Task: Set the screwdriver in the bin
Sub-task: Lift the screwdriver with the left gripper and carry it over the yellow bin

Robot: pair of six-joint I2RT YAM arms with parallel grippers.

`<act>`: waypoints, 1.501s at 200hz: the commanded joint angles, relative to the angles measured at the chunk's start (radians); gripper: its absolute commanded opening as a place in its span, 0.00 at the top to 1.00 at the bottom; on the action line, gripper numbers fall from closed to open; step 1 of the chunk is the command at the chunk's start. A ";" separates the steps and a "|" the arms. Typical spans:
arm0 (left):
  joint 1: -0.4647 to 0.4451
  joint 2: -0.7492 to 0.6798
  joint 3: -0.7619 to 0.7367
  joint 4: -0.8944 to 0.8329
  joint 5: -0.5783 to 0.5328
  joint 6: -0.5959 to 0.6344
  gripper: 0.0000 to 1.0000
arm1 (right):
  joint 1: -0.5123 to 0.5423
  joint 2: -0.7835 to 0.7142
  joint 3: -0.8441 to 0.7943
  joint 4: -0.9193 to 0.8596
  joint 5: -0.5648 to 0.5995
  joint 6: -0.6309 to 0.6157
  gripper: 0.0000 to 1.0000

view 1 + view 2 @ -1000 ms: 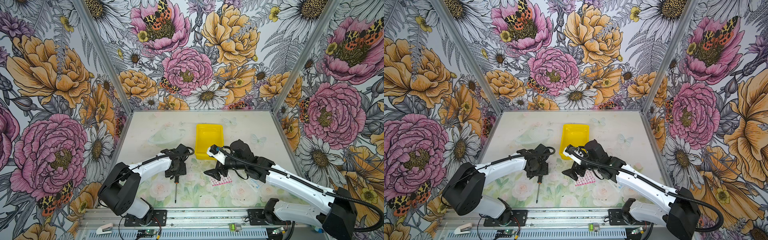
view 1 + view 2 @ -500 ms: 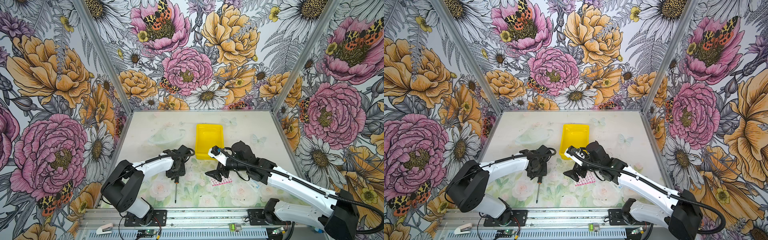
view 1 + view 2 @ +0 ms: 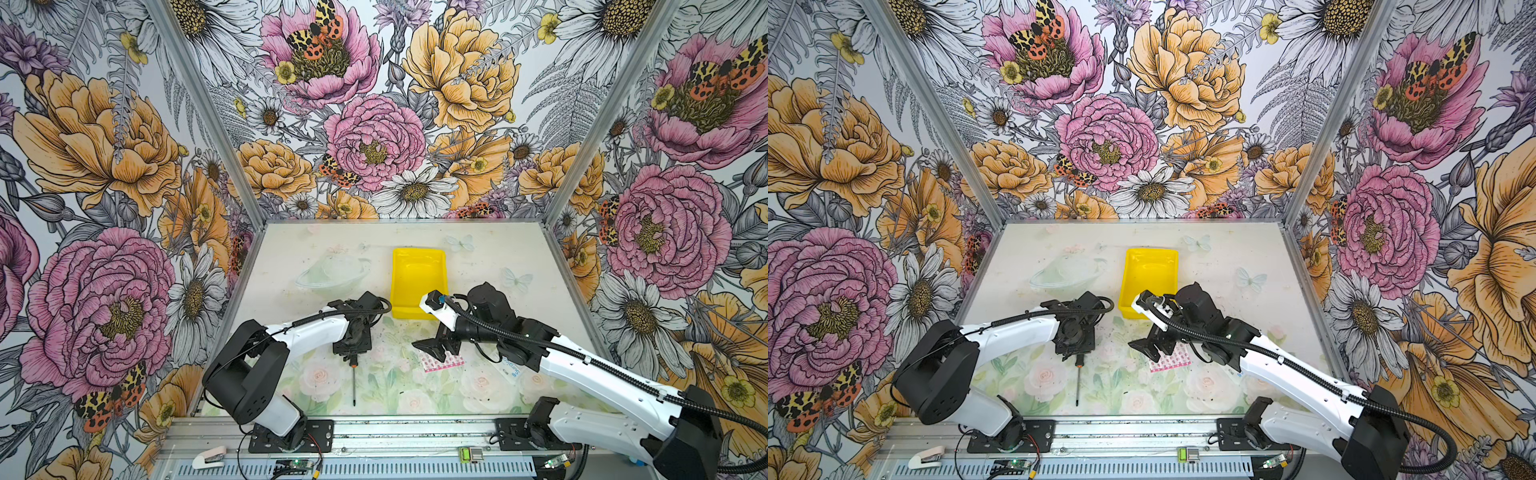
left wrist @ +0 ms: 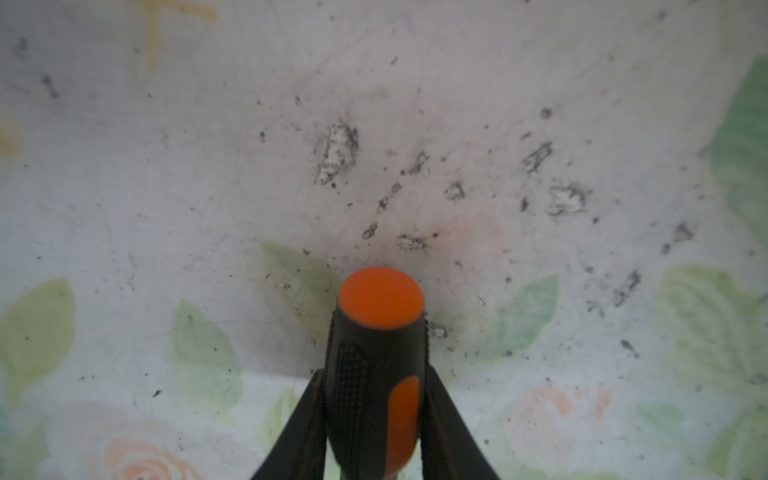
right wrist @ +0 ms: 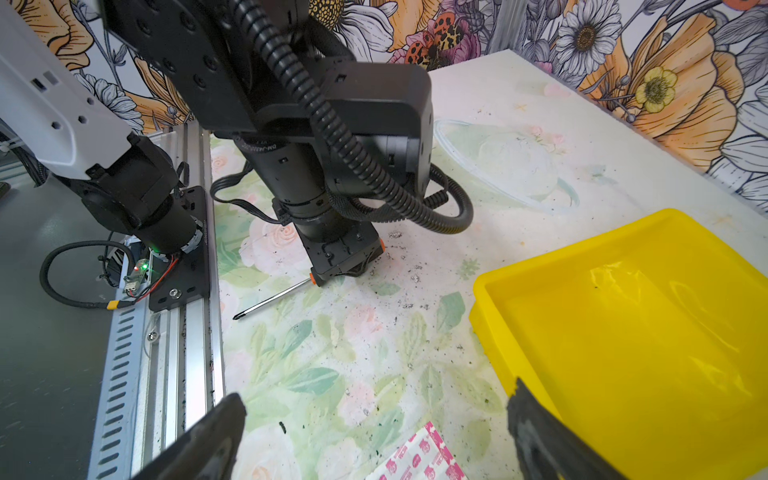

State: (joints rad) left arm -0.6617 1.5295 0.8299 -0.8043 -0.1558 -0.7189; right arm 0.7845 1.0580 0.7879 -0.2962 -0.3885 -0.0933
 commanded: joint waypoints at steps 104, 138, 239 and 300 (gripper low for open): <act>-0.021 -0.150 0.069 -0.017 -0.046 0.009 0.78 | -0.029 0.000 0.020 0.016 0.119 0.093 0.00; -0.021 -0.142 0.184 -0.040 -0.083 0.049 0.78 | -0.069 -0.013 0.027 0.016 0.107 0.103 0.01; -0.021 0.088 0.623 -0.040 -0.095 0.132 0.78 | -0.229 -0.083 -0.016 0.015 0.091 0.147 0.01; -0.019 0.352 0.928 -0.039 -0.093 0.157 0.78 | -0.276 -0.119 -0.050 0.014 0.101 0.188 0.00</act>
State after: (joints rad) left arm -0.6769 1.7981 1.6634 -0.8558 -0.2214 -0.5900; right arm 0.5251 0.9665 0.7506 -0.2970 -0.2916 0.0643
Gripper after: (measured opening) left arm 0.332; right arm 0.995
